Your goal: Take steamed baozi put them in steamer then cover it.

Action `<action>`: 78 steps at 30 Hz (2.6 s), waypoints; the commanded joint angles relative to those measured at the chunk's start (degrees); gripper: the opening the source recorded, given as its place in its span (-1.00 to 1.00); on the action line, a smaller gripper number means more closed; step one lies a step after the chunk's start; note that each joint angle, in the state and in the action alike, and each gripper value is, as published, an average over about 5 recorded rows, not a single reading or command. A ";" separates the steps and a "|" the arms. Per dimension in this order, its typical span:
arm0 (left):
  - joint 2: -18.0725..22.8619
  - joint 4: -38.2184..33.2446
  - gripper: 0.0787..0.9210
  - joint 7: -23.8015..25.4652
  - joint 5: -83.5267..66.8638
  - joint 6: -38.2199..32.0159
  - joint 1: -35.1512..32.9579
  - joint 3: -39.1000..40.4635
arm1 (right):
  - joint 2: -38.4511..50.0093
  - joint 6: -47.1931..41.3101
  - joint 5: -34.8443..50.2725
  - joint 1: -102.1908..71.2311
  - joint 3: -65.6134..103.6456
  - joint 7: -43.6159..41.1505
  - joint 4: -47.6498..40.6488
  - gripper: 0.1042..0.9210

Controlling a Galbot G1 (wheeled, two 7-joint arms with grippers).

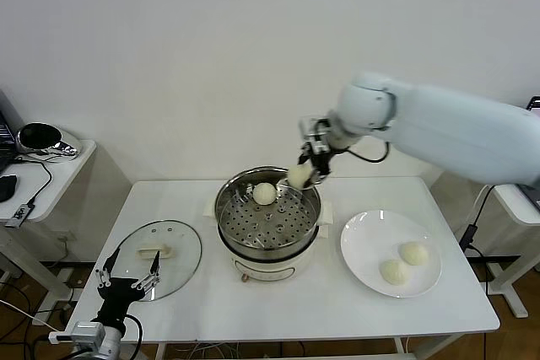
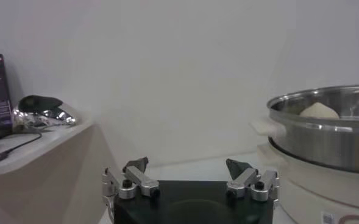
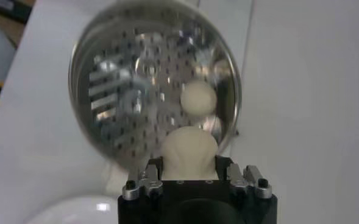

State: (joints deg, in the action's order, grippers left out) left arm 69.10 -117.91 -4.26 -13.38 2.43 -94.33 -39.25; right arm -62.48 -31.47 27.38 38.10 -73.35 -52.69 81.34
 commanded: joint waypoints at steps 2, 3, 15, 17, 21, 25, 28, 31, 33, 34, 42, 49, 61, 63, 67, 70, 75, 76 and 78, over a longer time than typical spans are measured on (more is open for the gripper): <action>0.25 -0.18 0.77 0.01 -0.10 -0.01 0.18 -0.32 | -12.89 -5.06 4.61 -5.92 -2.11 2.75 -7.59 0.07; 0.31 -0.15 0.77 0.02 -0.11 -0.02 0.22 -0.30 | -13.49 -5.09 4.35 -6.65 -1.88 2.77 -8.58 0.07; 0.88 0.00 0.77 0.04 -0.07 -0.04 0.50 0.04 | -20.06 -4.88 0.22 -12.82 -0.02 3.24 -17.91 0.07; 0.94 0.07 0.77 0.05 -0.06 -0.07 0.48 0.05 | -20.97 -4.72 0.03 -13.42 0.49 3.44 -19.15 0.07; 0.94 0.12 0.77 0.07 -0.07 -0.11 0.47 0.08 | -22.36 -4.55 -0.13 -14.05 1.28 3.74 -20.85 0.07; 1.03 0.11 0.77 0.08 -0.08 -0.12 0.53 0.12 | -23.17 -4.45 -0.82 -14.26 1.53 3.87 -22.24 0.07; 1.18 0.07 0.77 0.08 -0.07 -0.15 0.52 0.23 | -23.30 -4.48 -1.45 -14.56 1.65 4.19 -23.02 0.15; 1.20 -0.09 0.77 0.08 -0.07 -0.16 0.48 0.27 | -22.61 -4.42 -2.18 -14.27 2.02 4.11 -22.68 0.34; 1.12 -0.25 0.77 0.08 -0.08 -0.15 0.45 0.22 | -21.16 -4.23 -2.64 -13.00 2.42 3.23 -21.41 0.49; 1.07 -0.32 0.77 0.07 -0.10 -0.14 0.44 0.19 | -20.07 -4.08 -2.81 -11.84 2.60 2.49 -20.48 0.55; 0.86 -0.50 0.77 0.13 -0.24 -0.08 0.60 0.17 | -5.28 -2.56 -3.08 1.31 0.69 -5.12 -7.40 0.76; 0.64 -0.70 0.77 0.18 -0.17 -0.08 0.30 0.26 | 14.85 2.62 -8.20 8.25 -3.88 -11.74 7.76 0.76; 0.06 -0.31 0.77 0.21 0.29 -0.12 -0.55 0.08 | 39.71 14.19 -24.74 -5.27 0.71 -16.08 15.23 0.76; 0.15 -0.27 0.77 0.20 0.47 -0.11 -0.69 0.09 | 41.40 15.29 -27.11 -10.62 4.04 -16.02 15.08 0.76; 0.42 -0.36 0.77 0.21 0.88 -0.11 -1.01 0.12 | 43.00 17.20 -30.71 -20.27 11.38 -15.75 14.23 0.76; 0.60 -0.35 0.77 0.21 1.11 -0.11 -1.14 0.20 | 42.73 18.36 -32.43 -25.13 14.52 -15.14 13.23 0.76; 0.82 -0.19 0.77 0.19 1.21 -0.10 -1.19 0.06 | 40.72 18.42 -34.81 -32.79 19.37 -13.61 11.43 0.76; 0.86 -0.16 0.77 0.19 1.20 -0.10 -1.23 -0.03 | 40.27 18.24 -35.20 -34.86 20.83 -13.33 10.96 0.76; 0.93 -0.10 0.77 0.19 1.18 -0.11 -1.33 -0.21 | 39.59 17.99 -35.92 -37.92 22.80 -12.91 10.06 0.76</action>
State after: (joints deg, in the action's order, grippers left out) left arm 69.97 -118.13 -4.07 -12.24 2.31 -95.53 -39.26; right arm -25.99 -15.85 -2.77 15.28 -60.04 -66.02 91.79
